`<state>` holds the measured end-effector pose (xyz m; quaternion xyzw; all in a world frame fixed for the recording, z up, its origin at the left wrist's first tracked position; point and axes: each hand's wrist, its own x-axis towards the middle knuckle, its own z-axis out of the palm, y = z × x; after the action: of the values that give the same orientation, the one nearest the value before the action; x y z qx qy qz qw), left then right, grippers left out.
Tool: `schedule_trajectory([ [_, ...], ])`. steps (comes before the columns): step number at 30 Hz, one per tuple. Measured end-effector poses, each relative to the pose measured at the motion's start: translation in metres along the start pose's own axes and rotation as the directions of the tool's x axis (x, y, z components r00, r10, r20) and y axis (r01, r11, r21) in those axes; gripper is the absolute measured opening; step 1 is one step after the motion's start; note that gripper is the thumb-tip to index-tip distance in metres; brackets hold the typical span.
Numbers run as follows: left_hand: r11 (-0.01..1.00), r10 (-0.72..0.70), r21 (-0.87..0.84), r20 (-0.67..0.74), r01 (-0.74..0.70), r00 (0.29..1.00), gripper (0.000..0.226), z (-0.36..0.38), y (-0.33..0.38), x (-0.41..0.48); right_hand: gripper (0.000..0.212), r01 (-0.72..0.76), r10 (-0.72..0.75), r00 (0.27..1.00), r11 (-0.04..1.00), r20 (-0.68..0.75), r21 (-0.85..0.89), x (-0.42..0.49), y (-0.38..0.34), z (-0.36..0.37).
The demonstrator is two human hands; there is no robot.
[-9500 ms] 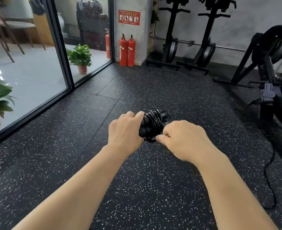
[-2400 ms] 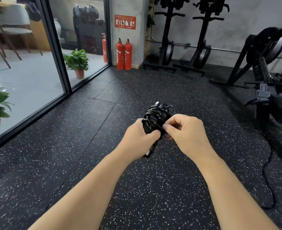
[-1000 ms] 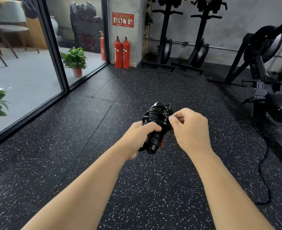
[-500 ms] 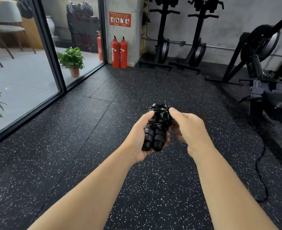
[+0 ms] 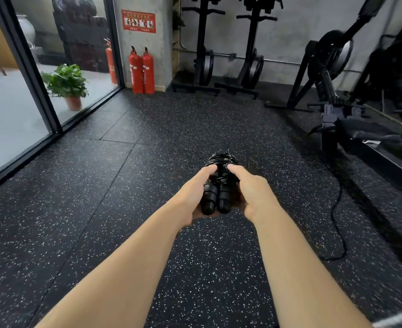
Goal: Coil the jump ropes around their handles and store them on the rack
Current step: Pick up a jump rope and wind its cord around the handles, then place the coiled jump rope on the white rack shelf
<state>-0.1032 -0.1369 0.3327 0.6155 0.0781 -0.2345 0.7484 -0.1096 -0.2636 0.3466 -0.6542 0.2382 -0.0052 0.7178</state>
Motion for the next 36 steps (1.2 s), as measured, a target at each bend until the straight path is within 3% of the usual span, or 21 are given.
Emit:
schedule_trajectory([
  [3,0.994,0.071,0.082,-0.041,-0.067,0.997,0.028,0.003,-0.001,-0.004,0.027,0.038,-0.042,0.997,0.998,-0.071,-0.051,-0.009,0.001,-0.015],
  [7,0.992,0.088,0.086,-0.006,-0.087,0.996,0.010,0.015,-0.003,-0.018,0.041,0.026,-0.031,0.995,0.998,-0.094,-0.051,-0.027,0.003,-0.039],
  [14,0.987,-0.010,0.158,0.087,-0.004,0.996,0.013,0.067,-0.020,-0.053,0.039,-0.006,-0.008,0.982,0.997,-0.190,-0.076,-0.072,0.020,-0.100],
  [17,0.971,-0.041,0.239,0.121,0.011,0.992,0.021,0.097,-0.037,-0.068,0.041,-0.034,0.022,0.963,0.999,-0.268,-0.039,-0.090,0.036,-0.133],
  [20,0.954,-0.073,0.299,0.150,0.025,0.986,0.010,0.127,-0.059,-0.080,0.043,-0.066,0.072,0.943,0.997,-0.324,0.027,-0.106,0.052,-0.163],
  [23,0.934,-0.098,0.355,0.168,0.032,0.981,0.024,0.155,-0.082,-0.088,0.048,-0.092,0.110,0.921,0.993,-0.372,0.068,-0.115,0.068,-0.193],
  [26,0.910,-0.105,0.413,0.174,0.024,0.979,0.022,0.184,-0.107,-0.089,0.051,-0.136,0.163,0.894,0.986,-0.417,0.094,-0.123,0.084,-0.221],
  [29,0.849,-0.116,0.528,0.197,-0.006,0.973,0.020,0.209,-0.135,-0.086,0.040,-0.175,0.229,0.851,0.972,-0.472,0.156,-0.124,0.106,-0.248],
  [36,0.699,-0.203,0.712,0.281,-0.062,0.938,0.037,0.256,-0.196,-0.064,0.068,-0.218,0.360,0.744,0.927,-0.563,0.305,-0.115,0.169,-0.305],
])
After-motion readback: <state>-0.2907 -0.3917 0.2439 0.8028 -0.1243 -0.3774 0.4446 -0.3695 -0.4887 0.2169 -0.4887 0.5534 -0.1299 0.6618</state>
